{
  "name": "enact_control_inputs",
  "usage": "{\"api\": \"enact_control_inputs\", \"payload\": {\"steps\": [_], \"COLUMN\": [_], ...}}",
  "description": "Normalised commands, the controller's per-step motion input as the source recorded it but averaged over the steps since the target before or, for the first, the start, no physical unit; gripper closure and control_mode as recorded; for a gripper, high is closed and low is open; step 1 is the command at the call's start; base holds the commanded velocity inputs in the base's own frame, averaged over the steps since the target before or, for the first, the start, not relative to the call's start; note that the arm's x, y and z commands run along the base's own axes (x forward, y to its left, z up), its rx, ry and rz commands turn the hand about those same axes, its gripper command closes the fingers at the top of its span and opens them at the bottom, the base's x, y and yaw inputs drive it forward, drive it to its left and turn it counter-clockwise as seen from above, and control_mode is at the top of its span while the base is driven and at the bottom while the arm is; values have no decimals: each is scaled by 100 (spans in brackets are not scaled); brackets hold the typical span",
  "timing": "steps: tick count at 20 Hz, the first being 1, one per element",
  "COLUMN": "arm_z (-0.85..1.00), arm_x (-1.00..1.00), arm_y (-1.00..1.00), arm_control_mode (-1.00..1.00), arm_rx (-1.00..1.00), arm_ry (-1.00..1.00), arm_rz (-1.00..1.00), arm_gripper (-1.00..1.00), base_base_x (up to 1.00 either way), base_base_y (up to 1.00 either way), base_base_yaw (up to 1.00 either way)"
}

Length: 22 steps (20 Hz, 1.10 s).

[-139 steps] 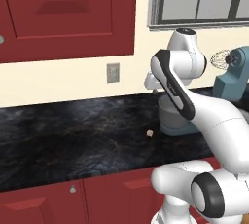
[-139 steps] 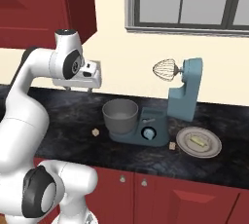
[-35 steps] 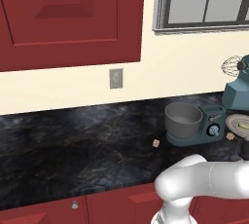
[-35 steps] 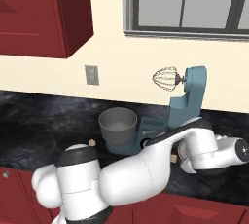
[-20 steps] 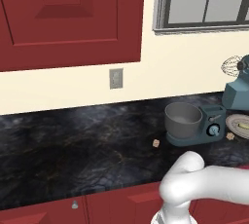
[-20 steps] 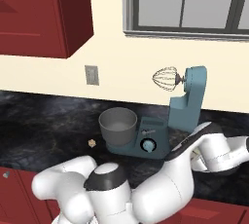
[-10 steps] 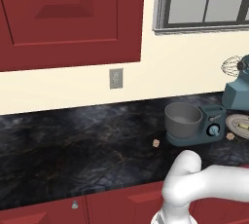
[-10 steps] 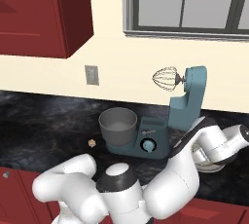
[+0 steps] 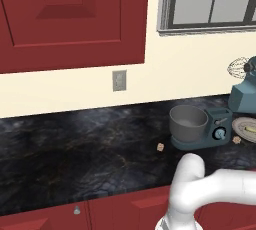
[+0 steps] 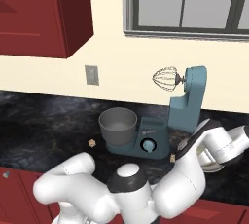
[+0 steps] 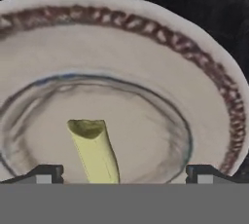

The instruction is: Add butter and sugar cubes to the stand mixer bowl and then turn on the stand mixer to begin making frosting.

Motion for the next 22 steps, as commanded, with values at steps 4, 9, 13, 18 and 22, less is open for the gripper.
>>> {"api": "enact_control_inputs", "payload": {"steps": [4, 9, 13, 18, 22], "arm_z": [-17, -18, -24, -30, -40], "arm_x": [15, 18, 22, 1, -1], "arm_y": [-22, -12, 0, 1, 6], "arm_control_mode": [-100, -100, -100, -100, -100], "arm_rx": [0, 0, 0, 0, 0], "arm_ry": [0, 3, 7, 2, 0], "arm_rz": [2, 1, 0, 0, 0], "arm_gripper": [-100, -100, -100, 100, 100], "base_base_x": [0, 0, 0, 0, 0], "base_base_y": [0, 0, 0, 0, 0], "base_base_yaw": [0, 0, 0, 0, 0]}}
